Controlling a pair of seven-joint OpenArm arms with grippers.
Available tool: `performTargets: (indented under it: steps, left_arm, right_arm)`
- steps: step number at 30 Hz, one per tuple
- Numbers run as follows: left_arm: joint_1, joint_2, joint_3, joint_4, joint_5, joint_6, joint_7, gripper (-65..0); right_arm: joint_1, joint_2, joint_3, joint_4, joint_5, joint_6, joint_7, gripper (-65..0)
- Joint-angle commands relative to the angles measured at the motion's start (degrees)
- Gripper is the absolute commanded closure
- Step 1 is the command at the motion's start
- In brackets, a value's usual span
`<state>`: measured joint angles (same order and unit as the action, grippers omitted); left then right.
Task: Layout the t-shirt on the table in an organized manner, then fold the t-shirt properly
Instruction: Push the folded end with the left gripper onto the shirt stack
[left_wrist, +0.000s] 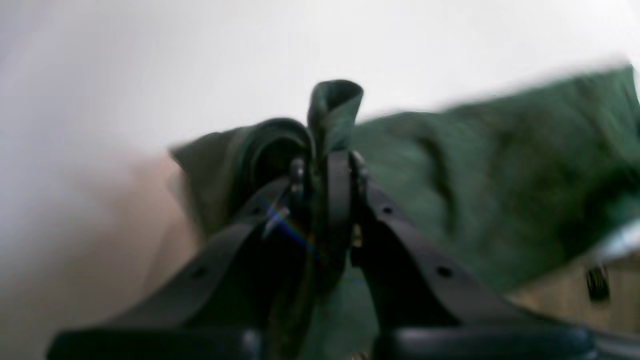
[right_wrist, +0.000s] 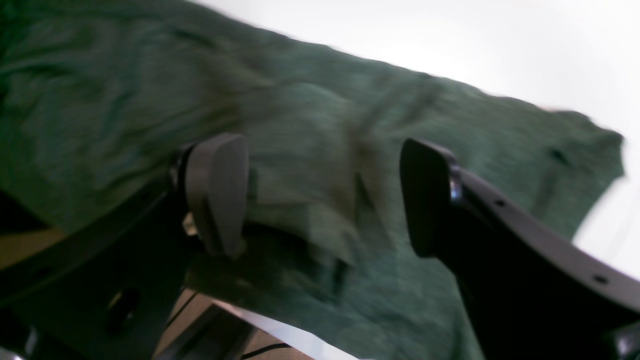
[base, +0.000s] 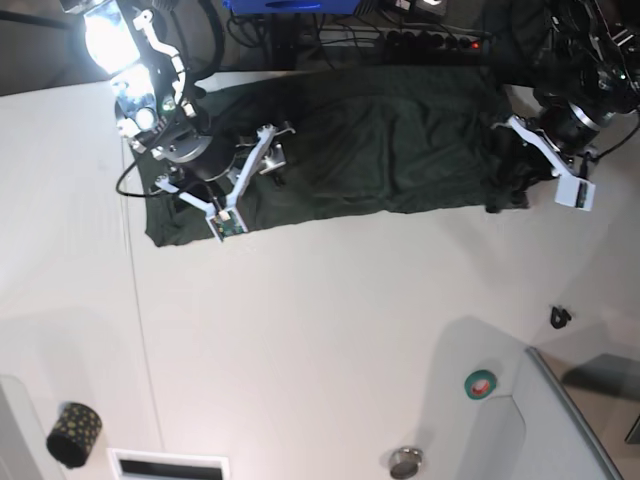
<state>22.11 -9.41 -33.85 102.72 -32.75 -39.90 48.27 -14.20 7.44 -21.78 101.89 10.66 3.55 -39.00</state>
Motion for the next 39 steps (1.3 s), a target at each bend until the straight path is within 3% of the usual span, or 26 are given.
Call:
performTargets:
  steps: [1, 9, 17, 22, 25, 39]
  left_arm:
    - [-0.09, -0.83, 1.36, 1.50, -0.87, -0.10, -1.37, 0.0]
    - [0.18, -3.82, 16.48, 1.85, -0.87, -0.10, -1.46, 0.0]
    - [-1.23, -3.91, 26.59, 1.85, -0.79, -0.10, -1.55, 0.0]
    - [-2.72, -3.29, 32.83, 1.85, 8.44, 2.05, -1.63, 0.0]
    - [-3.25, -2.06, 34.50, 1.85, 11.26, 2.05, -1.63, 0.0]
    - [-6.50, -0.92, 38.29, 1.77, 11.26, 2.23, -1.37, 0.0]
  right_arm:
    - [0.44, -0.10, 0.64, 1.10, 0.38, 0.10, 1.07, -43.1]
    - [0.53, -0.01, 3.19, 1.10, 0.38, 0.18, 1.07, -43.1]
    - [0.97, -0.19, 3.19, 1.10, 0.38, 0.18, 1.07, -43.1]
    - [0.97, -0.10, 3.19, 1.10, 0.38, 0.18, 1.07, -43.1]
    - [0.97, -0.10, 3.19, 1.10, 0.38, 0.18, 1.07, -43.1]
    - [0.97, -0.19, 3.19, 1.10, 0.38, 0.18, 1.07, -43.1]
